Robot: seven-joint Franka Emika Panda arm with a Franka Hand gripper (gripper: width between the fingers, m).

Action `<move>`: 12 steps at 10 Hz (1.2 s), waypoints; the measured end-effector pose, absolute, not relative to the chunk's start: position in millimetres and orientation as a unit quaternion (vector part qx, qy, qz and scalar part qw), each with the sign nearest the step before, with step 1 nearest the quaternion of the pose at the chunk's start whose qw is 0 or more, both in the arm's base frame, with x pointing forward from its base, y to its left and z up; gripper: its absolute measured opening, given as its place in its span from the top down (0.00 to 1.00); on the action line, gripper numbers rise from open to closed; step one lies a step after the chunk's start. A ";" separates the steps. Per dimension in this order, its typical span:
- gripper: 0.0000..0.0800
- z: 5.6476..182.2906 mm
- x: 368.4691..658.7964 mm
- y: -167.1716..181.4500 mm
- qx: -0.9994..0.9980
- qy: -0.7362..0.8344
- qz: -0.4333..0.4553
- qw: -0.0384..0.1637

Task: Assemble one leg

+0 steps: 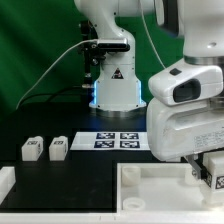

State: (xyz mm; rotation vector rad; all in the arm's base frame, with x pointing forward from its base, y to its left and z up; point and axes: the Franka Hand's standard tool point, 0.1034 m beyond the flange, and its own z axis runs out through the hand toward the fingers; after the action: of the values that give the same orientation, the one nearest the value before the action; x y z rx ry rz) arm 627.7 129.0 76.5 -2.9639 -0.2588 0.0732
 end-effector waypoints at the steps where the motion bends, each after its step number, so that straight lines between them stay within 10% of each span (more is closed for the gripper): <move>1: 0.19 74.0 629.1 126.4 -0.992 -0.090 0.015 0.082; 4: 0.30 70.8 630.5 124.7 -0.992 -0.094 0.001 0.081; 6: 0.62 70.0 631.4 118.7 -0.993 -0.092 0.001 0.077; 12: 0.63 68.2 631.8 116.7 -0.990 0.115 -0.032 0.080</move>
Offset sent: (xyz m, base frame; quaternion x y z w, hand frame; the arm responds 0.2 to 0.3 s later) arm 0.0000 0.0000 0.0000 0.0000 0.0000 0.0000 1.0000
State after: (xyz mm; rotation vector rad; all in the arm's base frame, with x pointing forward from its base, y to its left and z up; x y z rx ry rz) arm 631.8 116.7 68.2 -2.9596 0.3449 -0.0960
